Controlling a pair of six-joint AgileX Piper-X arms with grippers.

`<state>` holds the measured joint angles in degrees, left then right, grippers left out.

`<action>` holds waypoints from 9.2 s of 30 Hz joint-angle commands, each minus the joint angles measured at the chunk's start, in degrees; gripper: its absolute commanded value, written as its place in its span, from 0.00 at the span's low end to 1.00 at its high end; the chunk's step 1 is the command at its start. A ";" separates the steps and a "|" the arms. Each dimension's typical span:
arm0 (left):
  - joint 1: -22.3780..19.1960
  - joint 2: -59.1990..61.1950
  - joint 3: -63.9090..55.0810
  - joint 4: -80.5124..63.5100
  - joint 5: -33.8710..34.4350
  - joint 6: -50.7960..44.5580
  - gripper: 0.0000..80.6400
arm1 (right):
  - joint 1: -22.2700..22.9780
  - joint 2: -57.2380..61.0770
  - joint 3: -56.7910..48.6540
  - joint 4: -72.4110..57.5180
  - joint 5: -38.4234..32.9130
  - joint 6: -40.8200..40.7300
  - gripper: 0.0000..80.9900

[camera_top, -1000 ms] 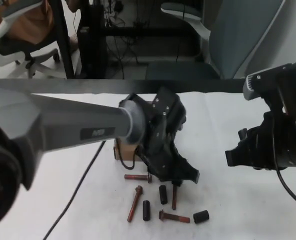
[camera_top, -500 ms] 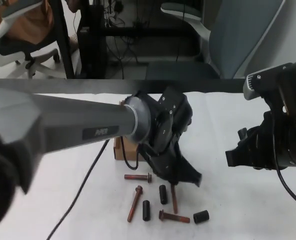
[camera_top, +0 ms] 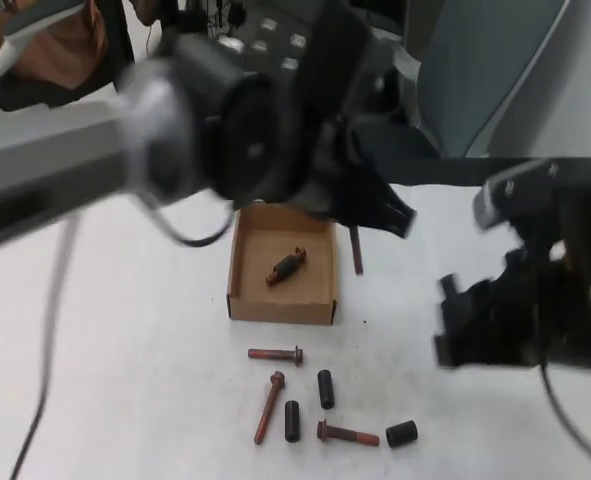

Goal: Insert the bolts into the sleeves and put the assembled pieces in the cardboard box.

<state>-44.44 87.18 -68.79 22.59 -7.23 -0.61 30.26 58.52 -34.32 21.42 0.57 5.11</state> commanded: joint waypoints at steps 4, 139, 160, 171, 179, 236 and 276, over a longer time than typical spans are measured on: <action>-0.15 -16.31 19.05 -20.38 0.03 4.21 0.02 | 5.78 -1.57 13.60 -35.61 -6.80 -1.61 0.00; -2.15 16.98 7.34 5.39 1.48 -14.16 0.02 | -15.24 22.39 -51.65 19.71 -33.00 -16.40 0.71; 2.07 -26.27 40.82 -11.53 -6.60 -19.97 0.02 | 7.16 37.03 -24.42 22.46 -12.75 -26.21 0.74; 2.07 -49.39 49.15 -10.84 -6.76 -19.97 0.02 | 9.04 42.87 -25.45 16.49 -9.86 -26.41 0.64; 2.07 -52.29 50.68 -10.84 -6.43 -19.97 0.02 | 9.07 46.29 -26.55 16.57 -9.31 -26.64 0.62; -4.12 -28.07 68.79 -84.45 5.20 -7.87 0.02 | 24.86 16.37 0.38 -55.97 -7.05 7.45 0.01; -4.12 -28.07 68.79 -86.29 1.32 -6.49 0.02 | 24.88 16.37 0.38 -59.16 -2.83 8.16 0.01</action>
<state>-48.35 59.23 0.61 -61.53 -6.77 -8.12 55.22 75.06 -33.66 -34.56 -1.37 12.27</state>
